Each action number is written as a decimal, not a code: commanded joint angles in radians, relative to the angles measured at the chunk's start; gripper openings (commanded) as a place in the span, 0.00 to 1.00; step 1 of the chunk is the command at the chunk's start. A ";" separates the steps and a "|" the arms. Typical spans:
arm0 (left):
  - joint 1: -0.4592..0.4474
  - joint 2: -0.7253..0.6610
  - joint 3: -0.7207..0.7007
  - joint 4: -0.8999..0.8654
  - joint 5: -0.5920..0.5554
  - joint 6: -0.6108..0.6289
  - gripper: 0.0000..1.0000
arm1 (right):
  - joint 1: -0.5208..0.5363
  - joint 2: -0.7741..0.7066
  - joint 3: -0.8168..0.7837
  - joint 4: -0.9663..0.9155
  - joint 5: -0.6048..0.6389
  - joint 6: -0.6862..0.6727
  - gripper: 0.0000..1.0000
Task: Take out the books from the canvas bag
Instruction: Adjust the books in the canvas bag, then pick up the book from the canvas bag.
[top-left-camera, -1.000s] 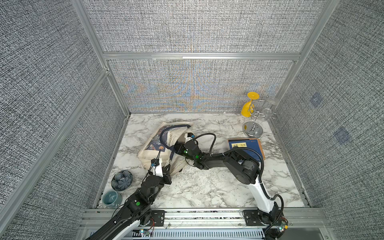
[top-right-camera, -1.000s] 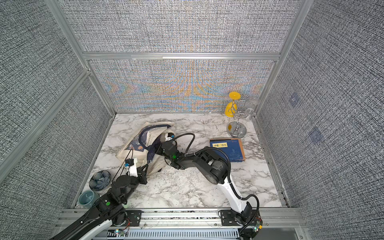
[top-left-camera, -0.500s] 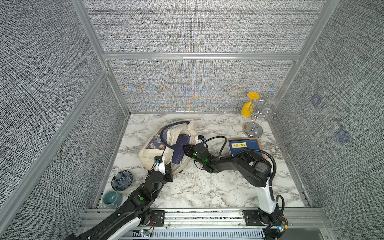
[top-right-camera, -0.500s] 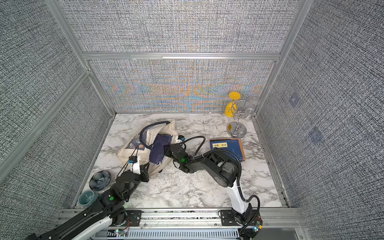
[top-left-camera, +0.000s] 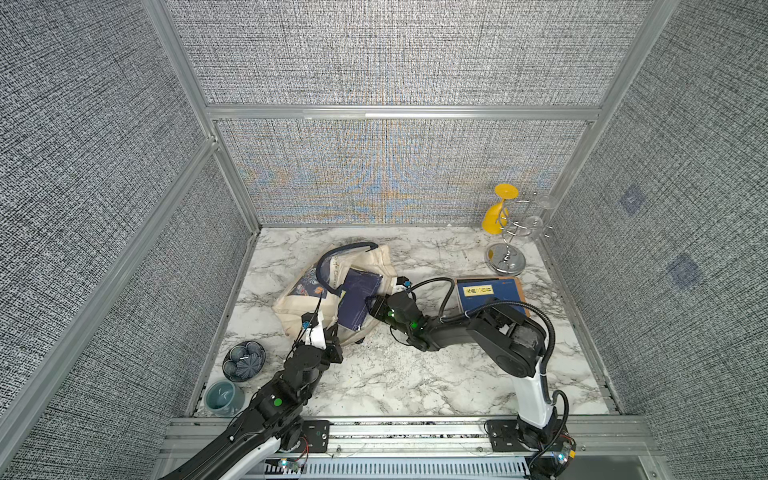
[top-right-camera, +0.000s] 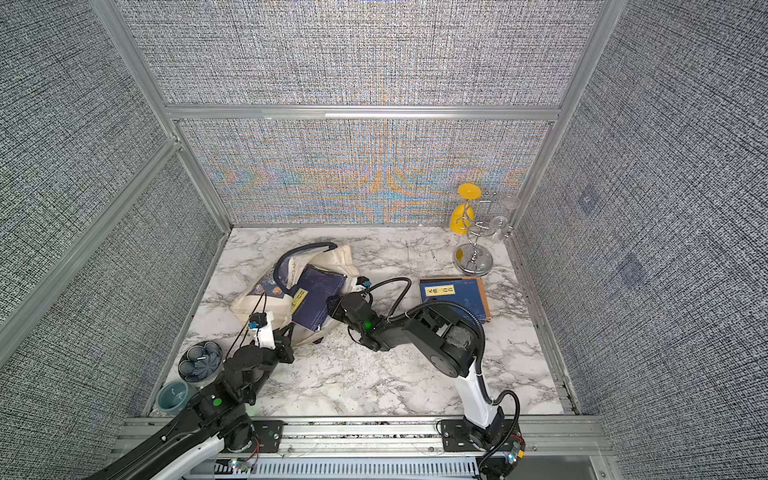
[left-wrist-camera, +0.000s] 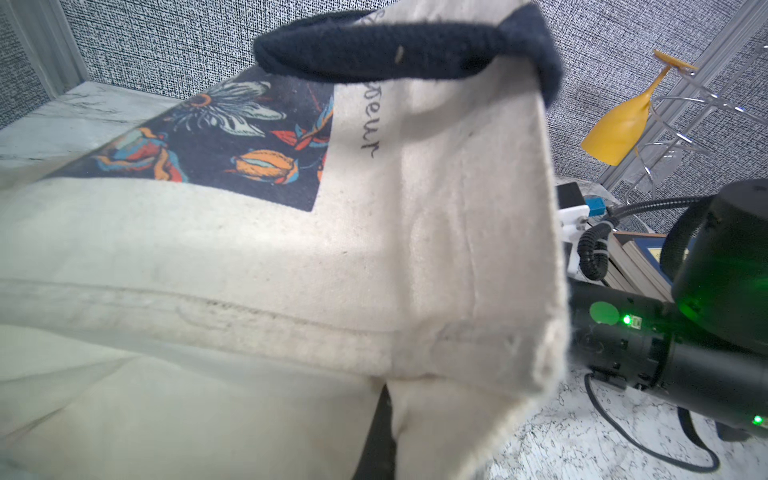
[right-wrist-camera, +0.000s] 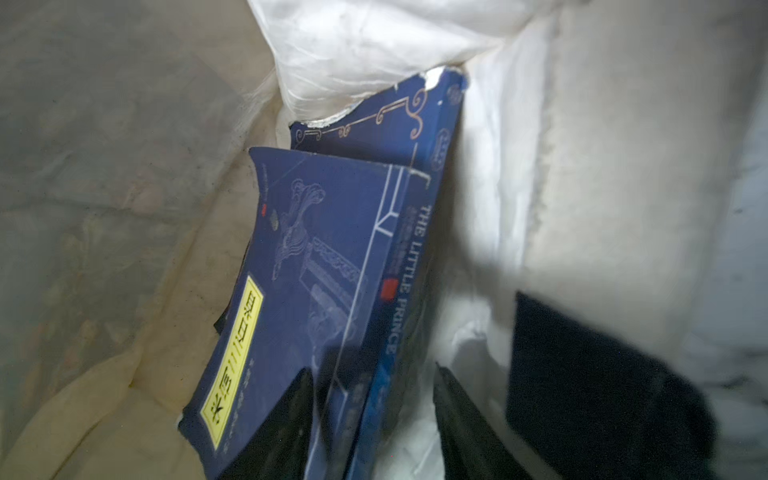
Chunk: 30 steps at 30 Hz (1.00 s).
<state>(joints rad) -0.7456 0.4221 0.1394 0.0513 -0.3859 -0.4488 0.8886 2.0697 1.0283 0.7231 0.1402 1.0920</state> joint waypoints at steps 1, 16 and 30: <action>-0.002 0.002 -0.026 0.049 0.007 0.006 0.00 | 0.001 0.021 0.018 0.039 -0.031 0.000 0.40; -0.002 0.078 -0.014 0.084 0.045 0.023 0.00 | 0.029 -0.002 0.052 0.072 -0.048 -0.046 0.09; -0.001 0.081 -0.014 0.087 0.049 0.028 0.00 | 0.051 -0.029 0.137 -0.165 -0.089 -0.098 0.39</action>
<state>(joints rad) -0.7471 0.5045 0.1192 0.0959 -0.3557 -0.4259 0.9367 2.0377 1.1503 0.5858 0.0746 1.0077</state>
